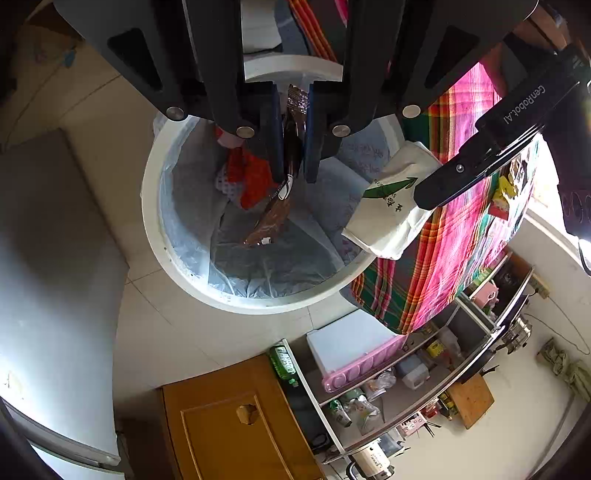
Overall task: Collect trash
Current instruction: 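Open both tools over the bin to drop the bag and strip, then move both tools back over the table toward the remaining packets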
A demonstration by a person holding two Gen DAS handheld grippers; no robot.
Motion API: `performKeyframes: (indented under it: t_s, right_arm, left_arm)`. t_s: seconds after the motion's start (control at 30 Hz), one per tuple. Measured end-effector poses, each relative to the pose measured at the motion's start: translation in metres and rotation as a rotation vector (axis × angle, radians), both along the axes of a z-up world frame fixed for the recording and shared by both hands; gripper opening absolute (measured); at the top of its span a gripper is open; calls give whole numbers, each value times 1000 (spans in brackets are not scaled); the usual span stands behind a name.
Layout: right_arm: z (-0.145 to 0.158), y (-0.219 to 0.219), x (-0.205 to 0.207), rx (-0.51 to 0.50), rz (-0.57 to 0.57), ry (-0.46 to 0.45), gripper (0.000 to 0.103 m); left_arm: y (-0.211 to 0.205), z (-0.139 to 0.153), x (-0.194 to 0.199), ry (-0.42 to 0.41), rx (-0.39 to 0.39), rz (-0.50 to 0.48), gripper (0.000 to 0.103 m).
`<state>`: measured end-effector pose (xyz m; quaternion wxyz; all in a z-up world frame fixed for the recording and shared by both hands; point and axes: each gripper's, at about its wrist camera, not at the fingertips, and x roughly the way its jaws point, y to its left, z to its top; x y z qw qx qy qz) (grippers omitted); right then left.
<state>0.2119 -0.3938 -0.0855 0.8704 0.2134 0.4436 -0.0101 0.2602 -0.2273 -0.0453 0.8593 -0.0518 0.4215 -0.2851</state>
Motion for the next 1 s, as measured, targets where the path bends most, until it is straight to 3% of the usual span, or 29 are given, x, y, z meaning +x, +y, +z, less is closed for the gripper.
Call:
performKeyframes:
  t_s: [0.13, 0.47, 1.0]
  right_arm:
    - [-2, 0, -1, 1, -4, 2, 18]
    - [15, 10, -12, 13, 12, -44, 21]
    - [66, 89, -48, 16, 184, -163, 32]
  left_arm:
    - [-2, -4, 5, 25, -3, -4, 43]
    - [20, 11, -8, -6, -28, 25, 43]
    - [113, 54, -78, -127, -15, 178, 43]
